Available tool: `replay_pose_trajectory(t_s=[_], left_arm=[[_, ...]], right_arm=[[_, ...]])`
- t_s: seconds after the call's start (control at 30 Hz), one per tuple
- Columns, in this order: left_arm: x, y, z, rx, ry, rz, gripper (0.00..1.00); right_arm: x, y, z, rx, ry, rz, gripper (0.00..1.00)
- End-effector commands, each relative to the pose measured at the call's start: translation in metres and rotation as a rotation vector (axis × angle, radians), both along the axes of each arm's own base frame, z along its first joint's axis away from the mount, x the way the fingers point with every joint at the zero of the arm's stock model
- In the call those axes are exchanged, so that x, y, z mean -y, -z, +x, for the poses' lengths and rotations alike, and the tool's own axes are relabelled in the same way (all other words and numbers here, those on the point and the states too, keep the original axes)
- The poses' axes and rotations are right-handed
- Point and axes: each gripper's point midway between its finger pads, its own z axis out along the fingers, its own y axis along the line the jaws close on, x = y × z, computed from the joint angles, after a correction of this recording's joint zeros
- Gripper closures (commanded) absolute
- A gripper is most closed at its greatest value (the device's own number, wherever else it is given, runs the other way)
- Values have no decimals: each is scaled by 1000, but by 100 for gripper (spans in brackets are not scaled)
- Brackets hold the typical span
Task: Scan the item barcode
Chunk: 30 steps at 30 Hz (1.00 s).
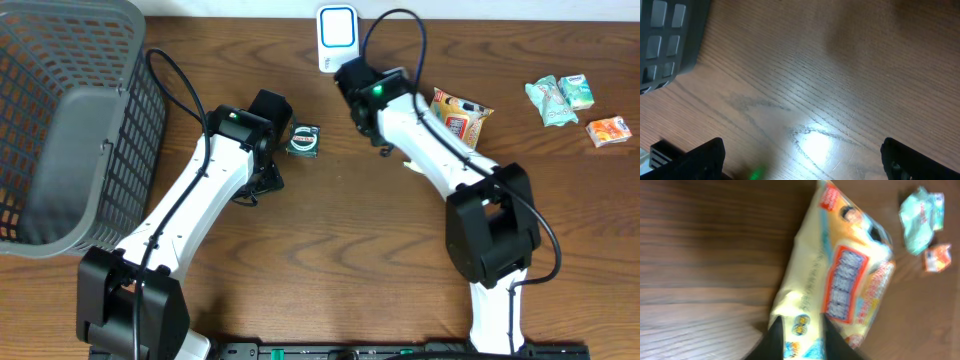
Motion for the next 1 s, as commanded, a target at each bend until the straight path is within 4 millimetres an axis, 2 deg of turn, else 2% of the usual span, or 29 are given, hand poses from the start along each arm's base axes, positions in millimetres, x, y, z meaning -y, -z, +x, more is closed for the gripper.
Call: replay_pose_trajectory(t_s=[0.0, 0.03, 0.17, 0.3, 0.4, 0.6, 0.8, 0.97], left_arm=[[-5, -1, -2, 2, -11, 17, 2], [-5, -1, -2, 2, -10, 17, 2], [-5, -1, -2, 2, -11, 17, 2], [-5, -1, -2, 2, -10, 17, 2], [-5, -1, -2, 2, -11, 17, 2], [-5, -1, -2, 2, -11, 17, 2], [-5, -1, -2, 2, -11, 17, 2], [-5, -1, -2, 2, -11, 17, 3]], right_arm=[[-13, -5, -1, 18, -32, -5, 54], [-14, -6, 0, 20, -33, -2, 41], [-8, -8, -3, 18, 33, 38, 36], [6, -3, -3, -51, 116, 189, 11], [31, -5, 2, -74, 191, 289, 2], [77, -8, 2, -176, 250, 590, 1], [122, -8, -13, -264, 263, 848, 1], [132, -4, -25, -294, 222, 1039, 1]])
